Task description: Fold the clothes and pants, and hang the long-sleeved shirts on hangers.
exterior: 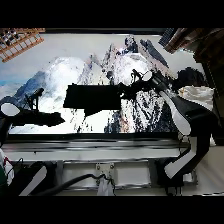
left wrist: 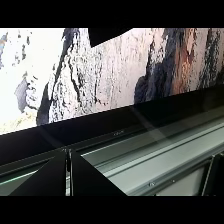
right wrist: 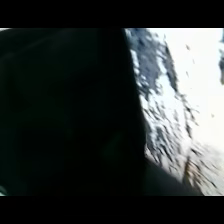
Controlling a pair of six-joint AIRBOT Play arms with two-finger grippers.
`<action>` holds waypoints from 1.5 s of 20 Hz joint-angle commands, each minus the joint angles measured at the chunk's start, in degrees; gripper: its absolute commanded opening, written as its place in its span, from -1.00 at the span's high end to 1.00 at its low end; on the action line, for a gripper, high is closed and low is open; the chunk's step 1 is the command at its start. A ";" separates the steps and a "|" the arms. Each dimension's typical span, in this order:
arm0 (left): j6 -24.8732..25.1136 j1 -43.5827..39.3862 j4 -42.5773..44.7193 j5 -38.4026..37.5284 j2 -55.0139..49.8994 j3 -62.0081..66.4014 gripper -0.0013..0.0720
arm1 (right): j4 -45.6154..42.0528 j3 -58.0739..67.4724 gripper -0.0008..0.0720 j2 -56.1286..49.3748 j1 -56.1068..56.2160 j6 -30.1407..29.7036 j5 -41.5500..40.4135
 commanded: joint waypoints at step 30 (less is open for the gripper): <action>0.04 0.04 0.02 0.24 0.02 -0.02 0.94 | -13.60 32.57 0.90 16.70 -41.03 31.41 3.26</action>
